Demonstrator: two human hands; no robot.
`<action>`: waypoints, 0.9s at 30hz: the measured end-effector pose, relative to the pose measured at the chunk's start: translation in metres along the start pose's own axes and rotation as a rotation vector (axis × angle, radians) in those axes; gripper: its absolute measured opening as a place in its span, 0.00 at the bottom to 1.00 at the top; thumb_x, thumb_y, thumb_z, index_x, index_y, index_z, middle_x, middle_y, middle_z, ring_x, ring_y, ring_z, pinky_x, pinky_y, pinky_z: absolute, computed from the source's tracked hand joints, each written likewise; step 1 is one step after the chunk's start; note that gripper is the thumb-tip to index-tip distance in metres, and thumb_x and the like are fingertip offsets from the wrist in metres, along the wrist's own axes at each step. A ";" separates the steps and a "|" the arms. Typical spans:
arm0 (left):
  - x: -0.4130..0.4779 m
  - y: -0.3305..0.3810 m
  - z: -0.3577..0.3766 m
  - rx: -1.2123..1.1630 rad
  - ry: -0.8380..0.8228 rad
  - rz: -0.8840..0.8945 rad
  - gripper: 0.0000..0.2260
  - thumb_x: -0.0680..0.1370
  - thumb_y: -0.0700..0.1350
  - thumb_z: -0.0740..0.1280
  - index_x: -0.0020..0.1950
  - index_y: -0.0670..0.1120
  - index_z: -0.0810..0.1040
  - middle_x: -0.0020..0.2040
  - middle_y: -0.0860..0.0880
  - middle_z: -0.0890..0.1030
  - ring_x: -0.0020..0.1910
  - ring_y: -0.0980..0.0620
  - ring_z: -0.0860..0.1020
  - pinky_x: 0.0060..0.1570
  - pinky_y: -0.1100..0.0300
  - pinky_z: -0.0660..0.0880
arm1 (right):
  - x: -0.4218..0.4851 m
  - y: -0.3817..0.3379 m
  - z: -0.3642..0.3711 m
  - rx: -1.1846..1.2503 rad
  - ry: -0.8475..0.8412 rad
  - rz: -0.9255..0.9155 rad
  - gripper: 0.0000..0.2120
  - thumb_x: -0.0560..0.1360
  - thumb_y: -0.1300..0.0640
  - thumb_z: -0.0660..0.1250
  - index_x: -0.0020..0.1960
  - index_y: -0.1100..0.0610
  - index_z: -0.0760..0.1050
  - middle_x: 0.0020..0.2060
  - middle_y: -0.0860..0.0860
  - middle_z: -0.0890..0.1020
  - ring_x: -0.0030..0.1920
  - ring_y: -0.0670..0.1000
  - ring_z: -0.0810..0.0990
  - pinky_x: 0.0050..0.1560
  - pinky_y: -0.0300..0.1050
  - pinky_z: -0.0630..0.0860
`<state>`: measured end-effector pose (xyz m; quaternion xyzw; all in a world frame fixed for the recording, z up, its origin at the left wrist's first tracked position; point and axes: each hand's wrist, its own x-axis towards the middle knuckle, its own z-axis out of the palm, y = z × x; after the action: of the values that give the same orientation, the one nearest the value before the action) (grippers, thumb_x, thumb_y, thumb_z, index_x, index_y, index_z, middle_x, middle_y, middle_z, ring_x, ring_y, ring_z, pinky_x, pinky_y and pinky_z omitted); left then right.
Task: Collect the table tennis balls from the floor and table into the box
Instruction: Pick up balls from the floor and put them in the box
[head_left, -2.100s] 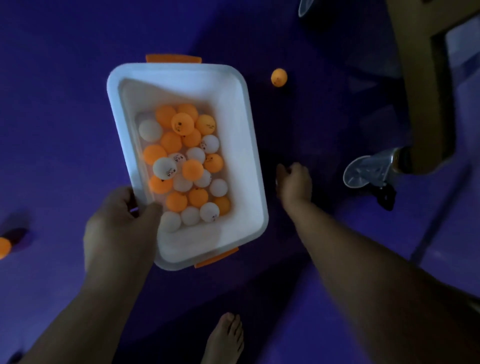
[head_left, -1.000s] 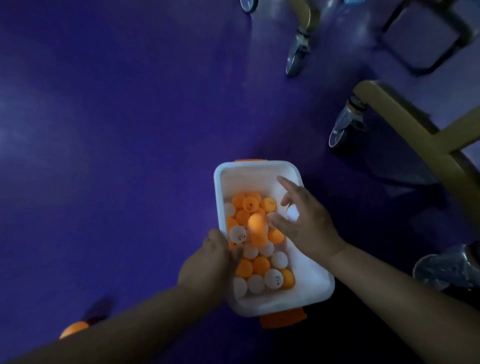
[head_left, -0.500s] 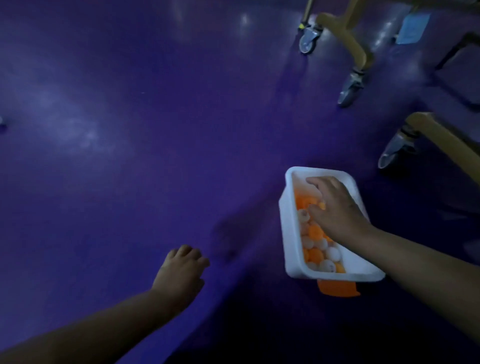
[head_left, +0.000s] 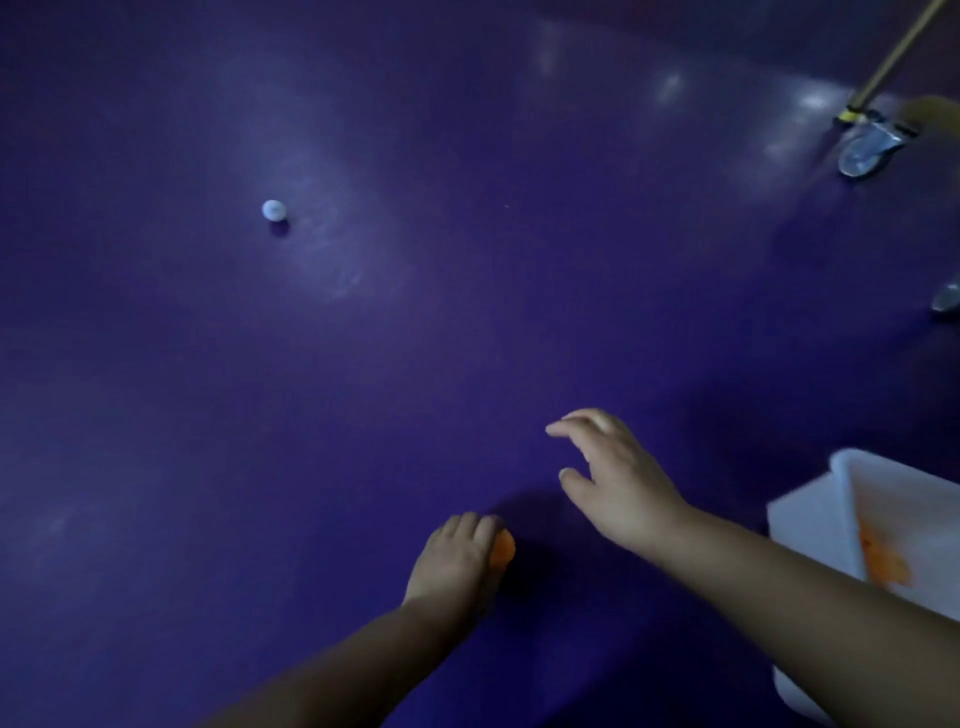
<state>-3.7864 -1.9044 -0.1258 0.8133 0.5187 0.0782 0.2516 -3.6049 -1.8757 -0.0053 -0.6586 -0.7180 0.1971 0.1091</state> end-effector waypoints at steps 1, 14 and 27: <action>0.007 -0.009 -0.009 -0.115 0.096 -0.056 0.23 0.75 0.57 0.52 0.65 0.48 0.70 0.59 0.49 0.74 0.59 0.47 0.73 0.58 0.59 0.68 | 0.013 -0.005 0.007 0.014 0.009 0.002 0.20 0.77 0.60 0.63 0.68 0.52 0.69 0.65 0.45 0.68 0.68 0.44 0.64 0.62 0.34 0.64; 0.081 0.031 -0.069 -0.627 0.392 -0.012 0.14 0.72 0.46 0.71 0.54 0.57 0.73 0.48 0.59 0.77 0.47 0.60 0.76 0.43 0.64 0.74 | 0.023 0.009 0.008 0.156 0.120 0.070 0.21 0.75 0.61 0.62 0.65 0.46 0.69 0.57 0.37 0.71 0.58 0.37 0.71 0.59 0.33 0.70; 0.092 0.256 -0.037 -0.490 -0.055 0.527 0.17 0.73 0.50 0.69 0.62 0.55 0.75 0.54 0.54 0.78 0.52 0.56 0.76 0.48 0.59 0.74 | -0.161 0.122 -0.111 0.130 0.334 0.488 0.19 0.76 0.62 0.62 0.63 0.43 0.68 0.54 0.37 0.73 0.54 0.35 0.73 0.54 0.33 0.72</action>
<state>-3.5534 -1.8964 0.0192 0.8366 0.2500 0.2405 0.4241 -3.4310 -2.0123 0.0584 -0.8266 -0.4965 0.1518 0.2171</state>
